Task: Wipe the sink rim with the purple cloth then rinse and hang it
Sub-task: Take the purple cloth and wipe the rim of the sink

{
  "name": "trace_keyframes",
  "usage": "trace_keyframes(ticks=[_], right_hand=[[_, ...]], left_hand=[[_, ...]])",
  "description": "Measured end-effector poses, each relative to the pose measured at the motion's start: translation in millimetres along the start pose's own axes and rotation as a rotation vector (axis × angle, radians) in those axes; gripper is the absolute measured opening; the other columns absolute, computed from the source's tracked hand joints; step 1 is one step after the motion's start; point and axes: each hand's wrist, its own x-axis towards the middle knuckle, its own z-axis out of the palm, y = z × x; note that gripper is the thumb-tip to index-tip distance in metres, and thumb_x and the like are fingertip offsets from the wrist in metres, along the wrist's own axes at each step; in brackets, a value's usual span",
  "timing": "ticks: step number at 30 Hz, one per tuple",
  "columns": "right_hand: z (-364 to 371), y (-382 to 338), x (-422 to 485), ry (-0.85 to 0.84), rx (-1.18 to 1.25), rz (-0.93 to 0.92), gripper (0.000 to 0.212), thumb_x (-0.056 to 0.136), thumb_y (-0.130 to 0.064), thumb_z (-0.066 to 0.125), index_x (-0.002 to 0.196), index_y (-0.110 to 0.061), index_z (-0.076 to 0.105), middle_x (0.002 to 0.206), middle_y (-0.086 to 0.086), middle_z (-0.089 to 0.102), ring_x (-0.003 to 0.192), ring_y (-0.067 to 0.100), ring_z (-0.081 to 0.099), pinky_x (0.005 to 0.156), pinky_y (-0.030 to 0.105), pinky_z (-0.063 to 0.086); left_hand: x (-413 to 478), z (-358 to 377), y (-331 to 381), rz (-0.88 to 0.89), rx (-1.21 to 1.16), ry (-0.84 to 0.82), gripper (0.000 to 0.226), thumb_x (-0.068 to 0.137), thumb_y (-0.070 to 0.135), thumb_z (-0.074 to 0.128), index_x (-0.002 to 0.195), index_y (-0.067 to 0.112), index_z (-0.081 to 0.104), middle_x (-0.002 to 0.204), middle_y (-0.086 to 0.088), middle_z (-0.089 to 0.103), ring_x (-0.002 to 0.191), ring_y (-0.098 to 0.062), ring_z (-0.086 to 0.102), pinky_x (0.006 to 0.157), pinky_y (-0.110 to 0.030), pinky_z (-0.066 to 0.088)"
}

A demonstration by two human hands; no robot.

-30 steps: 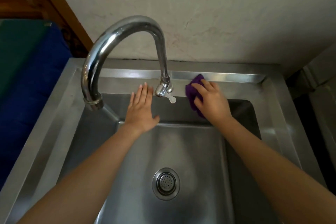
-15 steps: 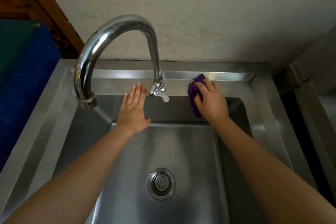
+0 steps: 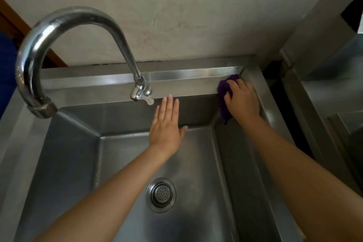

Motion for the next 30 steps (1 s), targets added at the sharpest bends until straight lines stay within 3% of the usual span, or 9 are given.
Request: trace_keyframes(ticks=[7, 14, 17, 20, 22, 25, 30], right_hand=[[-5, 3, -16, 0.003, -0.060, 0.021, 0.040, 0.089, -0.023, 0.049, 0.126, -0.007, 0.051, 0.126, 0.019, 0.055, 0.114, 0.035, 0.047, 0.100, 0.043, 0.035], [-16, 22, -78, -0.005, -0.057, -0.021, 0.037, 0.086, -0.023, 0.053, 0.120, -0.009, 0.055, 0.120, 0.015, 0.061, 0.112, 0.033, 0.053, 0.101, 0.044, 0.041], [-19, 31, -112, -0.003, -0.084, -0.017, 0.038, 0.086, -0.021, 0.056, 0.122, -0.009, 0.056, 0.125, 0.016, 0.060, 0.117, 0.032, 0.054, 0.109, 0.046, 0.032], [-15, 32, -99, 0.011, -0.133, -0.009, 0.039, 0.090, -0.025, 0.043, 0.123, -0.009, 0.056, 0.128, 0.017, 0.059, 0.119, 0.032, 0.054, 0.110, 0.047, 0.029], [-16, 32, -67, 0.002, -0.157, -0.033, 0.042, 0.091, -0.028, 0.035, 0.123, -0.009, 0.055, 0.131, 0.017, 0.056, 0.121, 0.033, 0.051, 0.112, 0.046, 0.026], [-20, 46, -40, -0.067, -0.214, -0.090, 0.040, 0.095, -0.026, 0.038, 0.131, -0.012, 0.048, 0.142, 0.015, 0.045, 0.132, 0.033, 0.038, 0.116, 0.044, 0.012], [-27, 60, -85, -0.077, -0.177, -0.076, 0.043, 0.097, -0.026, 0.040, 0.138, -0.013, 0.040, 0.151, 0.017, 0.030, 0.143, 0.033, 0.021, 0.117, 0.040, 0.001]], left_hand=[[66, 0, 24, 0.110, 0.038, -0.181, 0.077, 0.095, 0.052, 0.029, 0.148, 0.012, -0.009, 0.157, -0.008, -0.017, 0.144, -0.020, -0.019, 0.117, -0.036, -0.011], [70, 15, 28, 0.121, 0.054, -0.052, 0.080, 0.091, 0.058, 0.031, 0.149, 0.015, -0.004, 0.158, -0.007, -0.011, 0.145, -0.021, -0.014, 0.116, -0.037, -0.012], [70, 16, 28, 0.119, 0.047, -0.043, 0.081, 0.091, 0.056, 0.034, 0.149, 0.015, -0.004, 0.158, -0.006, -0.012, 0.145, -0.020, -0.014, 0.116, -0.037, -0.012], [71, 20, 28, 0.125, 0.052, -0.049, 0.084, 0.090, 0.058, 0.036, 0.149, 0.015, -0.006, 0.158, -0.006, -0.014, 0.144, -0.020, -0.017, 0.115, -0.037, -0.014], [73, 21, 22, 0.130, 0.080, -0.047, 0.086, 0.089, 0.060, 0.036, 0.149, 0.016, -0.007, 0.158, -0.005, -0.015, 0.144, -0.019, -0.017, 0.116, -0.038, -0.013], [75, 22, 20, 0.152, 0.092, -0.037, 0.086, 0.088, 0.060, 0.037, 0.149, 0.015, -0.004, 0.159, -0.005, -0.011, 0.145, -0.020, -0.014, 0.117, -0.039, -0.011], [72, 19, 24, 0.139, 0.096, -0.069, 0.088, 0.087, 0.060, 0.038, 0.149, 0.013, -0.003, 0.159, -0.007, -0.010, 0.145, -0.022, -0.014, 0.117, -0.041, -0.009]])
